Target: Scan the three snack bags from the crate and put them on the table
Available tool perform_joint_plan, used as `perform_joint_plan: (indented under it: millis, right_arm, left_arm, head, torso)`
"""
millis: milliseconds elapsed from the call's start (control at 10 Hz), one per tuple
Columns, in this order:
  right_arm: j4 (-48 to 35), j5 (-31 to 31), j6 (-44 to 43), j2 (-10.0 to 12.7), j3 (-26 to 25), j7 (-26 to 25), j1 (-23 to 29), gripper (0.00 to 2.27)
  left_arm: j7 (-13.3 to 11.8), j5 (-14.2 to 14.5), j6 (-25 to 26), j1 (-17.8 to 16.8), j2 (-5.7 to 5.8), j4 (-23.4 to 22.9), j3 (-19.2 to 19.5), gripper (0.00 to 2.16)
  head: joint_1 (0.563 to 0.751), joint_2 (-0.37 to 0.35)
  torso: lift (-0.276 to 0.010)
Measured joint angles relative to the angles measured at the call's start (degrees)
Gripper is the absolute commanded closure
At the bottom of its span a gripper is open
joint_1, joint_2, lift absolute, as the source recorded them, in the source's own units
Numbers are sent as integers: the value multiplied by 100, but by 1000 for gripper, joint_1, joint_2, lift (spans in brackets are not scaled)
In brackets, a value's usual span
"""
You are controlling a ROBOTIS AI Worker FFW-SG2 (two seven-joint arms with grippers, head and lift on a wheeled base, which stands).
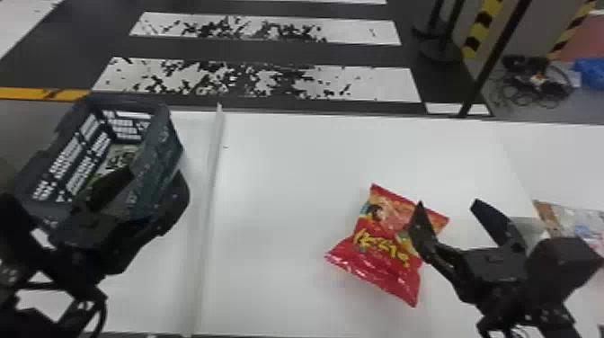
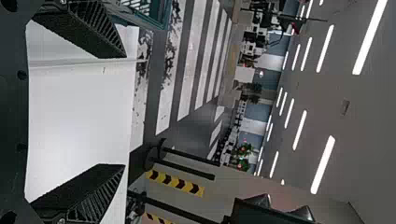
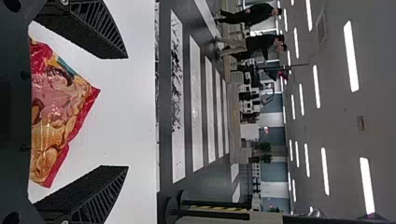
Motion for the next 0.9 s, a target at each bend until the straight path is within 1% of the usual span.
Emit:
perform_joint_plan:
  millis: [100, 200, 300, 400, 600, 700, 900]
  right_arm:
    - [-144, 441, 336, -2, 136, 79, 94, 29]
    - [-305, 867, 772, -12, 282, 113, 182, 33]
    - [-462, 1308, 1221, -46, 464, 114, 262, 39]
    - [-630, 1738, 1696, -128, 680, 115, 343, 63]
    - [-857, 2445, 2544, -346, 1205, 115, 393, 80]
    - [-848, 2704, 2851, -394, 1500, 112, 272, 83]
    - [-659, 3051, 3394, -406, 2064, 29, -181, 83]
  left_arm:
    - [92, -37, 23, 34, 0, -9, -107, 33]
    - [176, -143, 37, 66, 6, -42, -273, 33]
    - [275, -347, 34, 95, 30, -84, -502, 33]
    - [303, -490, 29, 121, 42, -109, -678, 33]
    - [285, -595, 27, 145, 69, -89, -817, 33]
    - [300, -648, 27, 150, 110, -61, -824, 33]
    - [299, -691, 27, 159, 192, 13, -754, 33]
  head:
    - [695, 47]
    - [695, 50]
    - [695, 49]
    - [695, 43]
    - [695, 48]
    - [695, 67]
    - [695, 119]
  torso:
    - [-94]
    - [-94]
    - [-94]
    - [-94]
    - [-94]
    - [-94]
    - [-94]
